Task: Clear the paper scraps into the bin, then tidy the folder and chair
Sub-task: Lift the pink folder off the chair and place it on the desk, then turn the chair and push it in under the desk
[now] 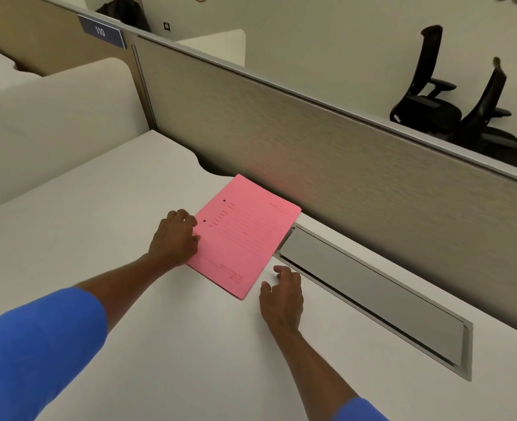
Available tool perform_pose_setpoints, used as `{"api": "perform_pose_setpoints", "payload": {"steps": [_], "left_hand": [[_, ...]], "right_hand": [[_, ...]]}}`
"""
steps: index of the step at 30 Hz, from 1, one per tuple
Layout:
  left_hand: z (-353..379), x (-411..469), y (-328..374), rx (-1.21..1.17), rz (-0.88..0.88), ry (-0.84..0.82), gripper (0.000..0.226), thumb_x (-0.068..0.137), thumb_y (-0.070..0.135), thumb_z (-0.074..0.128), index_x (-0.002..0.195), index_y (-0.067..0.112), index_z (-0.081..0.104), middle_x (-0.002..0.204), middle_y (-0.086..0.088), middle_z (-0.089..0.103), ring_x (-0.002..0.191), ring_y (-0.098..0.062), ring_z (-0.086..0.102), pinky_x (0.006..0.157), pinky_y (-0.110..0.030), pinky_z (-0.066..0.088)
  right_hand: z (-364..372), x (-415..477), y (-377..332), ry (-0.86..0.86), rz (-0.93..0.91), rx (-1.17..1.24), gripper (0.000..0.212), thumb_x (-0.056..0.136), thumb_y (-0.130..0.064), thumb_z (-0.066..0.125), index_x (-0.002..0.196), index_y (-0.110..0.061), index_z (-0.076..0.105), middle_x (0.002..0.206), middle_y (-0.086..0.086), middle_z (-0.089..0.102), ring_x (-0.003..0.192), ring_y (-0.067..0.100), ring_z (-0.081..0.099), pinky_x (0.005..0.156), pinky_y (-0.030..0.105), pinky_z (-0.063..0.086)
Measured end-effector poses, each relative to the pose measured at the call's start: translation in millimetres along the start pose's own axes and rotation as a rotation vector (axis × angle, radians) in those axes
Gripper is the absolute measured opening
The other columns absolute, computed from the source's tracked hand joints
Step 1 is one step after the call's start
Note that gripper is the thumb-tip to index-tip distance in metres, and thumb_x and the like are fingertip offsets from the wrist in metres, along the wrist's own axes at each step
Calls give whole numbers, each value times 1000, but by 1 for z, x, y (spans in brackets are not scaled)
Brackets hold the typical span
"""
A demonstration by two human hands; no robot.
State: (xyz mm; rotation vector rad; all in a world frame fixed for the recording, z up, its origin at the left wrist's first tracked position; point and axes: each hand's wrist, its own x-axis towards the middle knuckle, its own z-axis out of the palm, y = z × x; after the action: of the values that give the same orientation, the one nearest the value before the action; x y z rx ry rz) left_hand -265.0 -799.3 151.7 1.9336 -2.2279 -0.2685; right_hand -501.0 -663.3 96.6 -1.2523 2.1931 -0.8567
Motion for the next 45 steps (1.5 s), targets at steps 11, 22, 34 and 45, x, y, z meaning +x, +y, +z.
{"api": "perform_pose_setpoints", "payload": {"steps": [11, 22, 34, 45], "left_hand": [[-42, -190, -40, -44, 98, -52, 12, 97, 21, 63, 94, 21, 75, 102, 5, 73, 106, -22, 64, 82, -35, 49], [-50, -410, -98, -145, -43, -363, 15, 99, 29, 56, 96, 32, 71, 93, 16, 73, 87, -11, 68, 79, -33, 58], [-52, -577, -115, -206, -65, -535, 13, 99, 42, 65, 96, 31, 72, 85, 14, 70, 80, -6, 68, 78, -35, 62], [-32, -690, -125, -276, -266, -630, 11, 96, 44, 70, 91, 35, 69, 92, 11, 72, 85, -4, 69, 83, -34, 63]], "right_hand": [[-28, -177, 19, -80, -50, -52, 44, 91, -27, 71, 131, -36, 54, 122, -14, 56, 96, 6, 68, 80, 33, 52], [-62, -343, 39, -178, -69, -176, 42, 92, -33, 70, 131, -38, 54, 114, -17, 60, 89, 4, 66, 78, 32, 51], [-80, -485, 78, -369, -65, -291, 33, 92, -43, 68, 122, -43, 57, 105, -19, 63, 90, 0, 63, 76, 26, 45], [-99, -556, 109, -554, -228, -427, 33, 94, -46, 66, 125, -38, 59, 123, -14, 65, 106, 11, 63, 85, 28, 45]]}}
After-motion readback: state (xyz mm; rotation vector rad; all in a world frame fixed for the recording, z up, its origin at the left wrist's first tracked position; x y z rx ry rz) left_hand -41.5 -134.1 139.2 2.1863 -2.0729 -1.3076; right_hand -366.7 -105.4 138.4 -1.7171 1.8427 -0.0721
